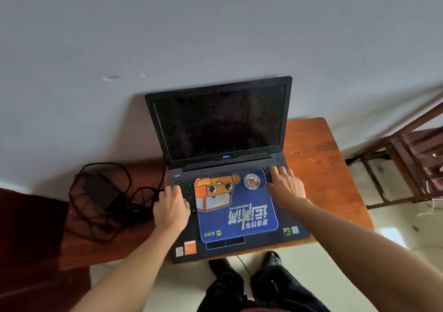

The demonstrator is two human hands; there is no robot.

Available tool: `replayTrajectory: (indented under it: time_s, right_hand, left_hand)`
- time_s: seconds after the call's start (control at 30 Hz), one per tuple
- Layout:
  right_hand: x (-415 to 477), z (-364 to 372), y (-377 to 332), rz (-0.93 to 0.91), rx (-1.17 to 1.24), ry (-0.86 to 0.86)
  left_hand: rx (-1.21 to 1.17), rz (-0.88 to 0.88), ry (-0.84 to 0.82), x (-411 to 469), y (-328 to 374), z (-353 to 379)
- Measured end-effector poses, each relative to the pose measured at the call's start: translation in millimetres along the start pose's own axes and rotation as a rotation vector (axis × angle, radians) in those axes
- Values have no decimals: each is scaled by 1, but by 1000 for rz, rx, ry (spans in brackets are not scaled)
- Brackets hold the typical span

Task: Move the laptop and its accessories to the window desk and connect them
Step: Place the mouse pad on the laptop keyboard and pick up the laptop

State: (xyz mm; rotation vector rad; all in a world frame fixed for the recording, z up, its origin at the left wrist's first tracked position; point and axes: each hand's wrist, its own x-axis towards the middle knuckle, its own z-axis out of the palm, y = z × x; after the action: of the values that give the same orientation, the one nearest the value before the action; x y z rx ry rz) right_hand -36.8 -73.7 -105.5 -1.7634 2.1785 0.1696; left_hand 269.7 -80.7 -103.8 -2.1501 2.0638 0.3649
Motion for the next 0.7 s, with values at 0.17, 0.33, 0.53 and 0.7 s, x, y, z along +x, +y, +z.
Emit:
replayTrajectory:
  time_s: [0.17, 0.33, 0.53, 0.7]
  right_hand:
    - [-2, 1, 10, 188, 10, -27]
    - [5, 12, 1, 312, 92, -33]
    - [20, 18, -6, 431, 200, 67]
    - [23, 25, -1, 436, 209, 84]
  left_hand:
    - [-79, -219, -94, 13, -3, 0]
    - [-154, -274, -123, 20, 22, 10]
    - [-129, -342, -75, 22, 37, 18]
    - [-129, -388, -61, 26, 40, 20]
